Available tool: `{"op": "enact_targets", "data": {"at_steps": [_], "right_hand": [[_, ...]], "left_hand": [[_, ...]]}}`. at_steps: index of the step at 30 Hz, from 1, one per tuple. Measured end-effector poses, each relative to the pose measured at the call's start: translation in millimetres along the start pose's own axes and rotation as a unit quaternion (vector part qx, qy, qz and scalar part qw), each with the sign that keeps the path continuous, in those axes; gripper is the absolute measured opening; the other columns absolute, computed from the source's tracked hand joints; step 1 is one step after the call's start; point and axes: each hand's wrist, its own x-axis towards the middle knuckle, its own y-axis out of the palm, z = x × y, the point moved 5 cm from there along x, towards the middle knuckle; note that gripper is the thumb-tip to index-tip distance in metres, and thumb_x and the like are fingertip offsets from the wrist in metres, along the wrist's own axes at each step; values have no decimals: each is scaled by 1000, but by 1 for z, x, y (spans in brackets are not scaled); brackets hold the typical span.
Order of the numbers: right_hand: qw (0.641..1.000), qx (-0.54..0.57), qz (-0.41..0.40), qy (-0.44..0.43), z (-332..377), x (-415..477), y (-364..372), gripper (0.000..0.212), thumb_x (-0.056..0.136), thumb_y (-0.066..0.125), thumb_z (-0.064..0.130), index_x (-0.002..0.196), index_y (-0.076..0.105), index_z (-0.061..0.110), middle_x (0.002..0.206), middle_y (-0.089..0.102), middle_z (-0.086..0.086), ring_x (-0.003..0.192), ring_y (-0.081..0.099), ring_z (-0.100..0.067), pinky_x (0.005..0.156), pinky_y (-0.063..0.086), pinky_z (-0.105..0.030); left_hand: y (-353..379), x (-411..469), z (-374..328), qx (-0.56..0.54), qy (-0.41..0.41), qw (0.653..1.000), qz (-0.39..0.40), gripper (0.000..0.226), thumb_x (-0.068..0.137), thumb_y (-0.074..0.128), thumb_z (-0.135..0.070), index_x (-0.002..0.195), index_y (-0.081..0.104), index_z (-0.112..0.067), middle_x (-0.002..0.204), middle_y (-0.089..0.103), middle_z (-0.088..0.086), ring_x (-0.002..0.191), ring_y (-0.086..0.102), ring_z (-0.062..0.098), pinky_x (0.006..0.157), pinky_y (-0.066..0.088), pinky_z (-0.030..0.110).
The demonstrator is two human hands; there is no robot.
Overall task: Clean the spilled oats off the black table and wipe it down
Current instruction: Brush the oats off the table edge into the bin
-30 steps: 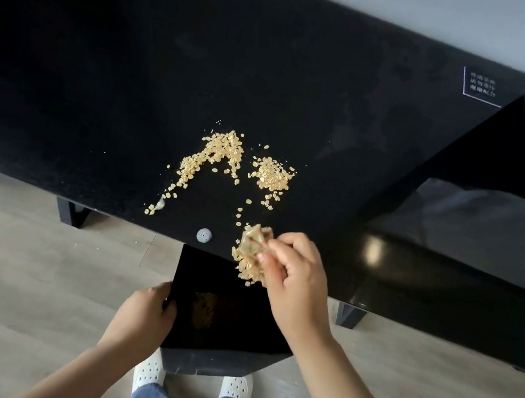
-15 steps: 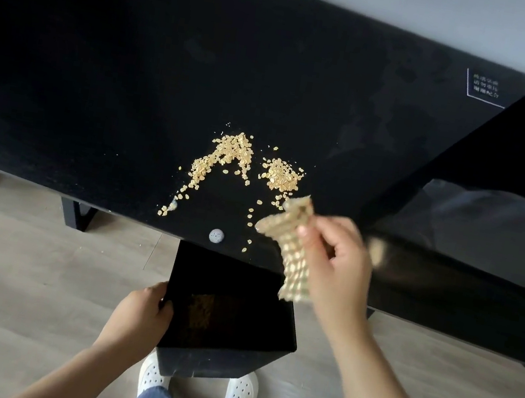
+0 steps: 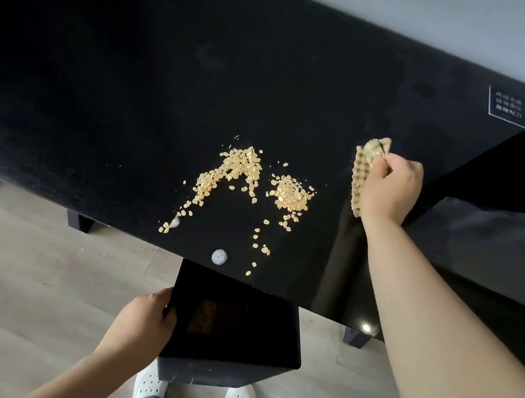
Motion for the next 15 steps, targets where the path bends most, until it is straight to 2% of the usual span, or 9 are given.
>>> {"op": "enact_targets", "data": {"at_steps": [4, 8, 10, 12, 15], "right_hand": [[994, -14, 69, -80, 21, -5, 17, 20, 95, 54, 18, 99, 70, 7, 106, 57, -7, 96, 55, -19, 75, 35, -17], [975, 40, 140, -168, 39, -49, 21, 16, 92, 58, 16, 95, 70, 7, 98, 53, 1, 93, 55, -20, 74, 35, -19], [967, 60, 158, -191, 42, -78, 17, 13, 90, 60, 15, 93, 70, 7, 94, 53, 4, 90, 54, -18, 71, 35, -15], [962, 65, 169, -206, 43, -107, 9, 13, 90, 61, 14, 94, 70, 6, 94, 56, 3, 88, 54, -15, 71, 32, -5], [955, 64, 197, -213, 42, -149, -4, 13, 90, 62, 14, 98, 69, 6, 97, 57, 3, 87, 50, -10, 73, 33, -3]], "left_hand": [[0, 2, 1, -2, -5, 1000, 2, 30, 89, 47, -9, 112, 61, -20, 71, 62, 0, 61, 55, 18, 49, 34, 23], [1, 3, 2, -9, -4, 1000, -4, 29, 89, 47, -9, 112, 62, -18, 71, 62, 1, 63, 55, 20, 49, 34, 24], [0, 2, 2, -12, -4, 1000, -6, 28, 89, 47, -9, 111, 62, -17, 72, 62, 2, 64, 56, 22, 50, 35, 25], [-1, 1, 3, -13, -4, 1000, -9, 28, 89, 48, -8, 112, 62, -17, 70, 60, 0, 62, 53, 20, 50, 35, 25], [-3, -1, 6, -8, 0, 1000, -14, 28, 89, 48, -9, 112, 62, -16, 67, 57, -2, 57, 49, 16, 48, 34, 23]]}}
